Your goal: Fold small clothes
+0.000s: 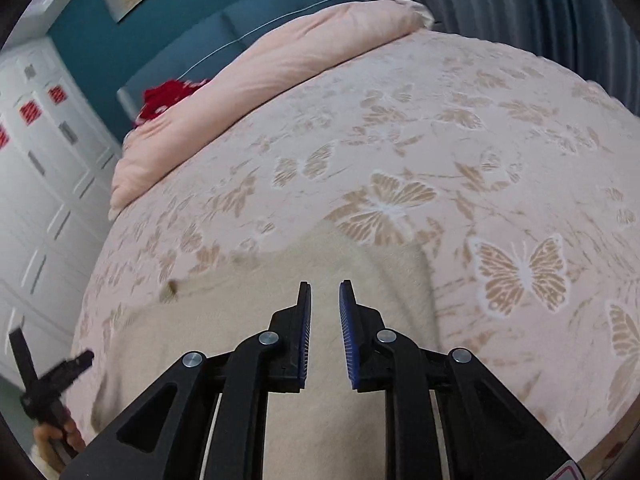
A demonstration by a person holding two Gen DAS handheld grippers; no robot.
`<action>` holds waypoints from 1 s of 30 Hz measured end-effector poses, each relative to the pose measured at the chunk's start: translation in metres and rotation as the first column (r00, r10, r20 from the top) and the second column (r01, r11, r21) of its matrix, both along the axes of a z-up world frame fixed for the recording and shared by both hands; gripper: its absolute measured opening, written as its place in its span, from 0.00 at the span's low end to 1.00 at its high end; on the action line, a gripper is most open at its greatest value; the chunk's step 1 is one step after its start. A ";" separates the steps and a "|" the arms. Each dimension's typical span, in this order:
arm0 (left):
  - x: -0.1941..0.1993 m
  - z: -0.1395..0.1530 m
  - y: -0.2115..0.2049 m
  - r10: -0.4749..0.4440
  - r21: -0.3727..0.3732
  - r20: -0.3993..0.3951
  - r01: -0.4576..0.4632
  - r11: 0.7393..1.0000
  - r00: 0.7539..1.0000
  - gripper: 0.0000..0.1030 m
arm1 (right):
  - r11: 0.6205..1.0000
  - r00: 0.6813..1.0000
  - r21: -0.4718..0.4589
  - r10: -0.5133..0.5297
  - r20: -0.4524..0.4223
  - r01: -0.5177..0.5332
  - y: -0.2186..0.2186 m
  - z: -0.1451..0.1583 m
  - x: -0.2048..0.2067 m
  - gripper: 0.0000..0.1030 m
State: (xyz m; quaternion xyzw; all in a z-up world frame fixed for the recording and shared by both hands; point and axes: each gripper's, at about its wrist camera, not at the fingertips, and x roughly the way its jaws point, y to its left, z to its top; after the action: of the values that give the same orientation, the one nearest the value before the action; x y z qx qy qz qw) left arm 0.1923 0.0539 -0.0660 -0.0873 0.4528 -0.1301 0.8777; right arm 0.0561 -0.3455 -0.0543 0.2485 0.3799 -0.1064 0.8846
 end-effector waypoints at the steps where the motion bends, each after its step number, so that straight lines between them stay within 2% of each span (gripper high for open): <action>1: -0.012 0.002 -0.007 -0.014 -0.021 0.010 0.014 1.000 1.000 0.66 | 0.997 0.997 0.011 0.073 0.001 -0.073 0.022 -0.001 0.002 0.17; 4: -0.034 -0.004 -0.041 -0.085 -0.039 -0.011 0.084 0.996 0.996 0.71 | 0.962 0.963 0.068 0.267 -0.031 -0.264 0.095 -0.015 0.024 0.17; 6: -0.041 -0.017 -0.059 -0.119 -0.027 -0.063 0.118 0.993 0.991 0.71 | 0.937 0.937 0.061 0.346 -0.045 -0.344 0.141 -0.026 0.040 0.17; 8: -0.048 -0.031 -0.063 -0.107 -0.003 -0.107 0.108 0.994 0.988 0.71 | 0.907 0.903 0.085 0.419 -0.092 -0.412 0.173 -0.047 0.053 0.17; 10: -0.052 -0.044 -0.057 -0.091 0.014 -0.157 0.095 0.995 0.983 0.71 | 0.909 0.889 0.072 0.417 -0.190 -0.411 0.187 -0.071 0.058 0.16; 12: -0.058 -0.052 -0.044 -0.067 0.032 -0.179 0.074 0.997 0.982 0.71 | 0.916 0.901 0.102 0.401 -0.164 -0.388 0.184 -0.066 0.047 0.17; 15: -0.069 -0.054 -0.027 -0.059 0.022 -0.169 0.064 0.998 0.984 0.71 | 0.914 0.911 0.164 0.392 -0.127 -0.370 0.177 -0.050 0.027 0.17; 17: -0.075 -0.058 -0.022 -0.068 0.018 -0.178 0.072 0.997 0.982 0.71 | 0.904 0.884 0.149 0.425 -0.196 -0.402 0.184 -0.062 0.021 0.17; 19: -0.080 -0.063 -0.023 -0.078 0.049 -0.177 0.088 0.995 0.981 0.71 | 0.897 0.846 0.059 0.434 -0.310 -0.438 0.195 -0.078 0.018 0.06; 21: -0.086 -0.062 -0.025 -0.087 0.079 -0.161 0.101 0.992 0.983 0.71 | 0.900 0.858 0.080 0.432 -0.276 -0.428 0.198 -0.064 0.016 0.16; 23: -0.089 -0.061 -0.024 -0.085 0.081 -0.157 0.099 0.992 0.984 0.72 | 0.906 0.883 0.120 0.423 -0.204 -0.406 0.199 -0.042 0.025 0.18; 26: -0.088 -0.065 -0.016 -0.062 0.042 -0.166 0.070 0.997 0.984 0.72 | 0.906 0.893 0.055 0.422 -0.155 -0.419 0.208 -0.021 0.053 0.18; 29: -0.087 -0.066 -0.012 -0.049 0.017 -0.177 0.053 0.998 0.983 0.72 | 0.916 0.889 0.026 0.397 -0.227 -0.401 0.214 -0.037 0.095 0.18; 30: -0.087 -0.066 -0.012 -0.050 0.016 -0.176 0.053 0.998 0.983 0.72 | 0.911 0.871 0.037 0.404 -0.280 -0.410 0.218 -0.051 0.108 0.18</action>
State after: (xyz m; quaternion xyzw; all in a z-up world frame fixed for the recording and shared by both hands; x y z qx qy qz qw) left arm 0.1050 0.0420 -0.1324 -0.0776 0.5319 -0.1399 0.8316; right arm 0.1643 -0.1273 -0.1049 0.1347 0.5443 0.0434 0.8269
